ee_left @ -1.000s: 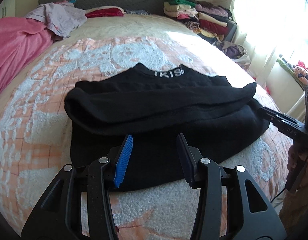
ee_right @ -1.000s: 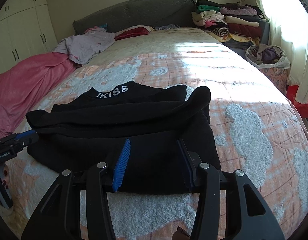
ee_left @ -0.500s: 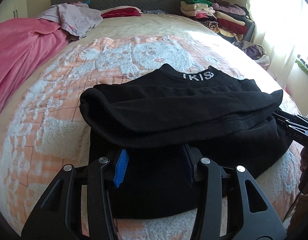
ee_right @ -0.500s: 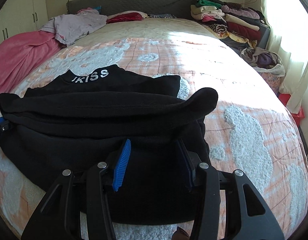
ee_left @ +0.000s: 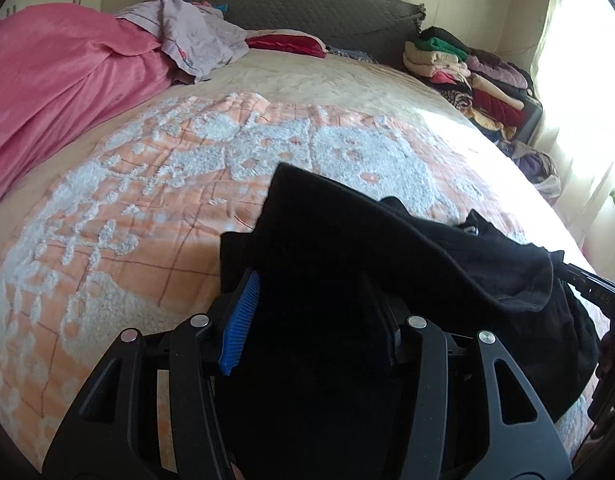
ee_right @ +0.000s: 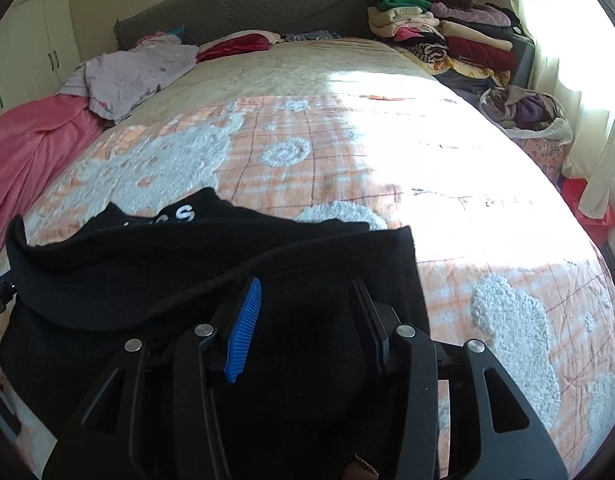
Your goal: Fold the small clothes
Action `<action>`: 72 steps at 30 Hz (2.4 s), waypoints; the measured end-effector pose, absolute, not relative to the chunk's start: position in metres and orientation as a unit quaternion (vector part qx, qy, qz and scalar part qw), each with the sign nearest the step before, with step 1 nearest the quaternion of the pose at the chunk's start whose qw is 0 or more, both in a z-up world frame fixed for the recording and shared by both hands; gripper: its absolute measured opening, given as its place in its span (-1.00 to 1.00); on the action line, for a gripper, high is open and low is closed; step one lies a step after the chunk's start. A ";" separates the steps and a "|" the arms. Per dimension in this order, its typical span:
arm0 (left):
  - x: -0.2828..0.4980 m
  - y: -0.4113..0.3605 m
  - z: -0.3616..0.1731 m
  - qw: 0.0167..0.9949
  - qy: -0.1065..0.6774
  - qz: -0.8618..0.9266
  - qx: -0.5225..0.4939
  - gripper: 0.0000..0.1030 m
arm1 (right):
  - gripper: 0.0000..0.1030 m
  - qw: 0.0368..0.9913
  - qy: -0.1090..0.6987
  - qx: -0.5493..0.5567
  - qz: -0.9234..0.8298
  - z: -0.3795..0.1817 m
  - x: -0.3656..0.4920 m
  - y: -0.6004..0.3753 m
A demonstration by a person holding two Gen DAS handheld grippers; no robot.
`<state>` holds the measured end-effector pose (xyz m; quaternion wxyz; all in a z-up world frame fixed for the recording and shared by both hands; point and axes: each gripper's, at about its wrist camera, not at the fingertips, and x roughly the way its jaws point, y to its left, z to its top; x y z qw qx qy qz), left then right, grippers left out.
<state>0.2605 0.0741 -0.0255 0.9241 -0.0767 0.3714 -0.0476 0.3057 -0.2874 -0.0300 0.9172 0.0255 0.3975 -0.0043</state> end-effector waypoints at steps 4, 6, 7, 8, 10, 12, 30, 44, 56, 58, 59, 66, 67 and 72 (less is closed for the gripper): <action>0.257 0.093 -0.016 0.929 0.358 -0.031 -0.089 -0.16 | -0.15 0.923 0.383 0.035 -0.017 -0.020 0.302 -0.303; 0.257 0.102 -0.013 0.929 0.358 -0.024 -0.095 -0.16 | -0.13 0.924 0.380 0.040 -0.023 -0.019 0.298 -0.312; 0.259 0.107 -0.013 0.927 0.359 -0.023 -0.102 -0.16 | -0.13 0.923 0.380 0.041 -0.028 -0.019 0.297 -0.316; 0.260 0.111 -0.014 0.925 0.363 -0.024 -0.111 -0.16 | -0.12 0.922 0.382 0.042 -0.033 -0.021 0.296 -0.320; 0.264 0.117 -0.018 0.920 0.372 -0.024 -0.121 -0.16 | -0.11 0.917 0.394 0.046 -0.029 -0.026 0.298 -0.326; 0.268 0.120 -0.024 0.915 0.383 -0.025 -0.122 -0.16 | -0.05 0.911 0.408 0.047 -0.022 -0.034 0.301 -0.328; 0.274 0.094 -0.033 0.916 0.397 -0.036 -0.044 -0.97 | -0.82 0.912 0.402 0.077 0.022 -0.047 0.315 -0.327; 0.256 0.123 0.011 0.939 0.329 -0.032 -0.092 -0.97 | -0.83 0.931 0.352 0.092 0.017 -0.009 0.321 -0.335; 0.275 0.116 -0.035 0.916 0.396 -0.009 -0.063 -0.89 | -0.47 0.911 0.398 0.092 -0.052 -0.055 0.336 -0.333; 0.272 0.118 -0.029 0.916 0.395 -0.013 -0.066 -0.72 | -0.39 0.914 0.392 0.092 -0.050 -0.050 0.328 -0.335; 0.270 0.118 -0.026 0.917 0.393 -0.013 -0.068 -0.54 | -0.37 0.916 0.388 0.093 -0.049 -0.046 0.322 -0.337; 0.250 0.113 -0.008 0.919 0.385 -0.034 -0.084 -0.11 | -0.05 0.928 0.354 0.113 -0.016 -0.023 0.264 -0.343; 0.247 0.110 -0.007 0.918 0.386 -0.035 -0.079 -0.08 | -0.05 0.929 0.352 0.114 -0.011 -0.022 0.256 -0.343; 0.231 0.104 -0.004 0.916 0.390 -0.047 -0.083 0.13 | 0.04 0.930 0.350 0.113 0.007 -0.022 0.224 -0.338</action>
